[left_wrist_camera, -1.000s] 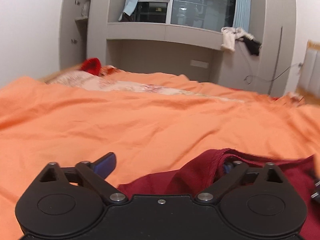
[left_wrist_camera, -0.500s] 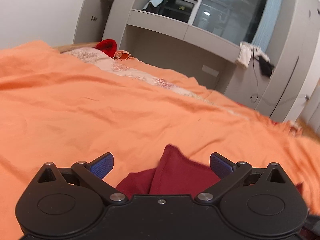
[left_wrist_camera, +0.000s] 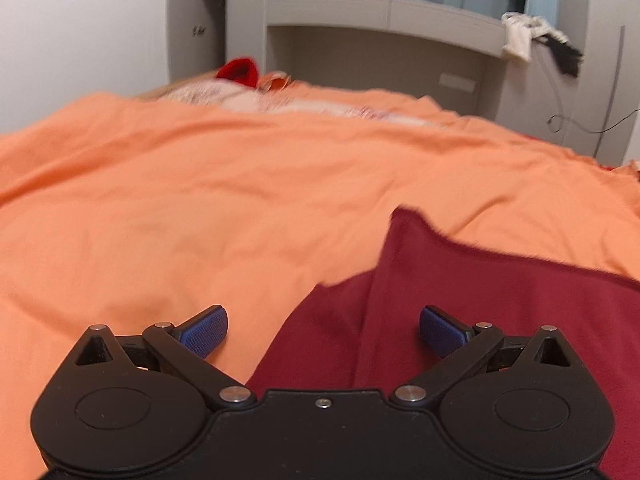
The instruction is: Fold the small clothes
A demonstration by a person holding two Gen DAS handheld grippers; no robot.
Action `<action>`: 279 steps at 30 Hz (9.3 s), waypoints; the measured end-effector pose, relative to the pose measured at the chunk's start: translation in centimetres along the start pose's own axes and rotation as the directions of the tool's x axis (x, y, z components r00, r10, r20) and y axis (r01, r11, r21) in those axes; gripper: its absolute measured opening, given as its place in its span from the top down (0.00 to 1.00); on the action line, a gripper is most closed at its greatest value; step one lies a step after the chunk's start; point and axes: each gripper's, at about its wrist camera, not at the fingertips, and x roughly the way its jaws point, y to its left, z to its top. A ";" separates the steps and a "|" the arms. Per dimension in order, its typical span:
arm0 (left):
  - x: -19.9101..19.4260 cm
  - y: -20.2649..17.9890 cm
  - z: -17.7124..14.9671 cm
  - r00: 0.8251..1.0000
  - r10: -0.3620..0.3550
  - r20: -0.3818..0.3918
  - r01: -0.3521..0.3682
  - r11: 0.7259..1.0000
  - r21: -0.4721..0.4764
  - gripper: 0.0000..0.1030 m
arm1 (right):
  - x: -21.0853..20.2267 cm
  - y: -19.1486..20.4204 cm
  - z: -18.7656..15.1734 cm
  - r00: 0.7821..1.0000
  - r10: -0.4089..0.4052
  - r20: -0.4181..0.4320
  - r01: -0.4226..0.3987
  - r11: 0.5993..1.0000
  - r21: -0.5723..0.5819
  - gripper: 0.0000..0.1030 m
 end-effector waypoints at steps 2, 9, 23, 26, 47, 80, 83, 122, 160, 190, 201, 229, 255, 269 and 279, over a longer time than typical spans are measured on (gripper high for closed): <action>0.3 0.4 -0.3 1.000 -0.011 -0.007 0.011 1.000 -0.020 0.01 | 0.3 -1.1 -0.3 1.000 -0.006 -0.027 0.007 0.999 0.039 0.00; -0.8 2.0 -0.2 0.997 -0.061 0.043 0.066 0.992 -0.107 0.01 | -0.5 -2.4 -0.6 0.998 -0.015 -0.055 0.019 0.998 0.066 0.00; -9.4 3.0 -2.0 0.983 -0.048 0.179 0.077 0.984 -0.158 0.01 | -9.1 0.2 2.2 0.989 0.110 0.102 -0.123 0.985 0.123 0.00; -11.3 3.1 -3.6 0.978 -0.064 0.198 0.091 0.987 -0.135 0.01 | -10.7 1.8 2.5 0.978 0.168 0.124 -0.182 0.977 0.114 0.00; -15.4 3.2 -12.0 0.974 -0.191 0.122 0.209 0.965 -0.157 0.01 | -15.5 11.9 0.4 0.918 0.363 0.158 -0.364 0.931 -0.023 0.00; -14.9 3.0 -12.4 0.936 -0.342 0.080 0.351 0.912 -0.212 0.01 | -13.5 14.6 -1.0 0.890 0.455 0.029 -0.454 0.890 -0.035 0.00; -14.6 2.7 -12.7 0.918 -0.393 0.057 0.395 0.891 -0.224 0.01 | -13.3 14.4 -1.0 0.886 0.463 0.024 -0.463 0.886 -0.020 0.00; -8.6 -0.6 -9.5 0.973 -0.210 0.100 0.228 0.947 -0.226 0.01 | -13.8 14.7 -1.4 0.891 0.452 0.035 -0.452 0.892 -0.014 0.00; -9.0 -0.5 -10.3 0.976 -0.146 0.159 0.182 0.953 -0.243 0.29 | -13.5 13.2 -0.7 0.870 0.493 0.020 -0.493 0.868 0.059 0.00; -18.1 -24.5 -7.2 0.857 -0.476 0.195 0.336 0.805 0.488 0.85 | -11.7 -6.7 2.4 0.985 0.144 0.094 -0.169 0.914 0.368 0.00; -17.0 -26.2 -14.9 0.868 -0.497 0.020 0.362 0.659 0.659 0.67 | -9.6 -8.7 0.5 0.943 0.328 0.054 -0.300 0.771 0.561 0.00; -19.5 -24.5 -15.1 0.859 -0.507 0.072 0.316 0.635 0.705 0.14 | -4.0 -7.1 -1.8 0.750 0.656 0.084 -0.397 0.344 0.851 0.00; -21.4 -26.3 -15.6 0.799 -0.584 0.144 0.321 0.616 0.720 0.79 | -5.7 -5.6 1.7 0.828 0.538 0.157 -0.507 0.601 0.617 0.94; -18.2 -29.8 -18.2 0.799 -0.601 0.023 0.432 0.599 0.674 0.66 | -3.9 -7.8 -1.5 0.863 0.506 0.018 -0.398 0.657 0.640 0.90; -19.0 -26.7 -16.3 0.748 -0.663 0.019 0.539 0.624 0.565 0.10 | -5.8 -9.5 -1.8 0.867 0.499 0.022 -0.394 0.656 0.643 0.30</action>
